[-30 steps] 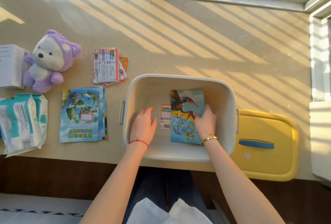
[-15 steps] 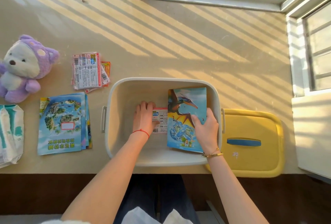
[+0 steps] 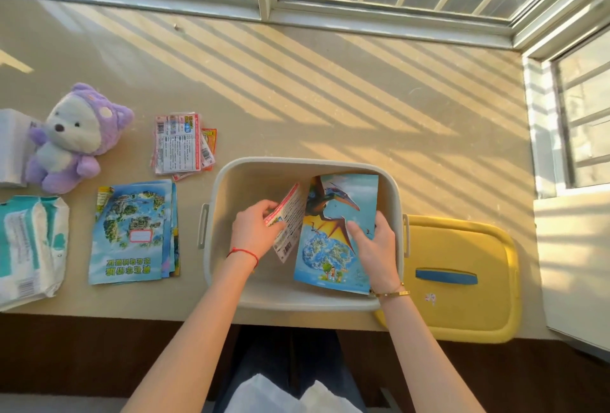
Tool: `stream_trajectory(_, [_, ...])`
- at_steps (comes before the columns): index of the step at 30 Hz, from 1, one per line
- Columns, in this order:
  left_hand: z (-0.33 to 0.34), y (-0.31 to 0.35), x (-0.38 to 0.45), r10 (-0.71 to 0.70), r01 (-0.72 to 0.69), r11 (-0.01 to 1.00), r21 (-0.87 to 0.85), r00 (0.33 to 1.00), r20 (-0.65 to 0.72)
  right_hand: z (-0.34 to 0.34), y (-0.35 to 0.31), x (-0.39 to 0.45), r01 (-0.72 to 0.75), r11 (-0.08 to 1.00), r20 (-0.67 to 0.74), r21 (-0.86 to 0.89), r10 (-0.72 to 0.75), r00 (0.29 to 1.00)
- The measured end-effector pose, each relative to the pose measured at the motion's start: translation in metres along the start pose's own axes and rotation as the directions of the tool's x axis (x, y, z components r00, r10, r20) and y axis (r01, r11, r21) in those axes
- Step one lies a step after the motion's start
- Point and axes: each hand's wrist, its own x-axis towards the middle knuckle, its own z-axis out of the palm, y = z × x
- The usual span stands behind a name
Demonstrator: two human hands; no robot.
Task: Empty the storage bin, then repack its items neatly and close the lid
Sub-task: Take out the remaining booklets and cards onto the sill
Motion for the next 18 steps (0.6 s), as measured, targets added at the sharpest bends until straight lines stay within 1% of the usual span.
stream_trajectory(4, [-0.034,0.009,-0.045,0.011,-0.024,0.990,-0.136,0.995,-0.097,-0.002,-0.027,-0.014,0.010,0.996,0.084,0.093,-0.017,0.996])
stream_trajectory(8, [-0.068,0.011,-0.082,-0.062,0.007,0.964,-0.264,0.977,-0.203,0.004,-0.058,-0.030,0.027,0.992,0.181,0.126,-0.050,0.982])
stream_trajectory(13, [-0.115,-0.003,-0.127,-0.190,0.011,0.908,-0.419,0.902,-0.388,0.029,-0.097,-0.055,0.053,0.986,0.294,0.158,-0.098,0.951])
stream_trajectory(18, [-0.162,-0.036,-0.154,-0.263,-0.024,0.865,-0.502,0.830,-0.493,0.084,-0.128,-0.079,0.090,0.989,0.378,0.120,-0.130,0.917])
